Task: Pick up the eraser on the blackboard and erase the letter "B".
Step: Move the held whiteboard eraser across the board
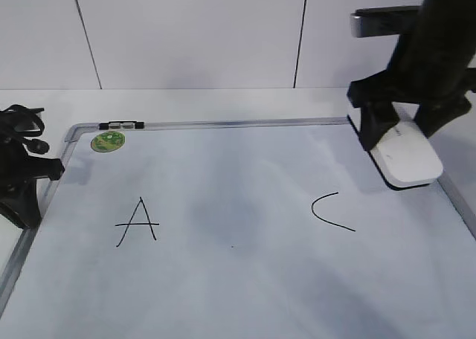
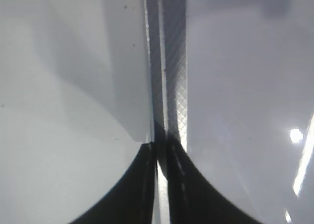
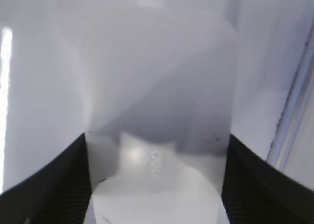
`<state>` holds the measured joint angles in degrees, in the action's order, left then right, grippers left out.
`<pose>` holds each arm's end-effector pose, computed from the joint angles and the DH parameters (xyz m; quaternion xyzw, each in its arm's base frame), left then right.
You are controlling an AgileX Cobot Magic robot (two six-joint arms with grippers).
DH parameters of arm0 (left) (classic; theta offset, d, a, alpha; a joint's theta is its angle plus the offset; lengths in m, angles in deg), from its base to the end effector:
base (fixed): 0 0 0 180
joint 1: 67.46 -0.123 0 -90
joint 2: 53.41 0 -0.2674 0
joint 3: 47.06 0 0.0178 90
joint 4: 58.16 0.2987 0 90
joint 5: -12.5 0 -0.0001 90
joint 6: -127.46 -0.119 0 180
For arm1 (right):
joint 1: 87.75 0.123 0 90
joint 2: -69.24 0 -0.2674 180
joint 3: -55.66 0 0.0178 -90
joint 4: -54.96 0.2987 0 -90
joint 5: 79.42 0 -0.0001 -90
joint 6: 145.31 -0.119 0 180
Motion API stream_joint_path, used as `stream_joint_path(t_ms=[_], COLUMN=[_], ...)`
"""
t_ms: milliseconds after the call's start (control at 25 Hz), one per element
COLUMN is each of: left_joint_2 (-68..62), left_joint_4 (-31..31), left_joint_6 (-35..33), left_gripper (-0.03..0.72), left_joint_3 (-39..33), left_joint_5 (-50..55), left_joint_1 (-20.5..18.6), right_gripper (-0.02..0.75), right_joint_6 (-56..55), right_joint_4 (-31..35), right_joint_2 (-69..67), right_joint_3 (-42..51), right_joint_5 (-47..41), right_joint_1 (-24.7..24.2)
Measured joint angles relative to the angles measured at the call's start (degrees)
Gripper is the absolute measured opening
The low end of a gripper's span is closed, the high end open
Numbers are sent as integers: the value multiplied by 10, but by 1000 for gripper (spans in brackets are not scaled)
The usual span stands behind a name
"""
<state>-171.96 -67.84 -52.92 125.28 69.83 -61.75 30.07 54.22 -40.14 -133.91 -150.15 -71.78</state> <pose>0.3692 -0.0539 0.0782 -0.0053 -0.9971 0.0681 0.0340 0.3903 0.1102 0.2245 -0.1002 0.9915 0.0086 0.0822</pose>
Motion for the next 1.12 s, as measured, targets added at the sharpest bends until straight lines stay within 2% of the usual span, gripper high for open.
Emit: stream_joint_path(t_ms=[320,520,800,1120], left_joint_2=[0,0,0,0], left_joint_4=[0,0,0,0], left_joint_6=[0,0,0,0], left_gripper=[39,40,40,40], left_joint_3=[0,0,0,0], left_joint_5=[2,3,3,3], left_joint_1=[0,0,0,0], right_gripper=[523,523,523,523], right_joint_6=[4,29,108,115], right_joint_4=[-3,7,62,44], right_joint_2=[30,23,-32,-48], right_joint_3=[85,95,95,95], right_joint_5=[0,4,7,9], right_joint_1=[-82,-126,-137,-145])
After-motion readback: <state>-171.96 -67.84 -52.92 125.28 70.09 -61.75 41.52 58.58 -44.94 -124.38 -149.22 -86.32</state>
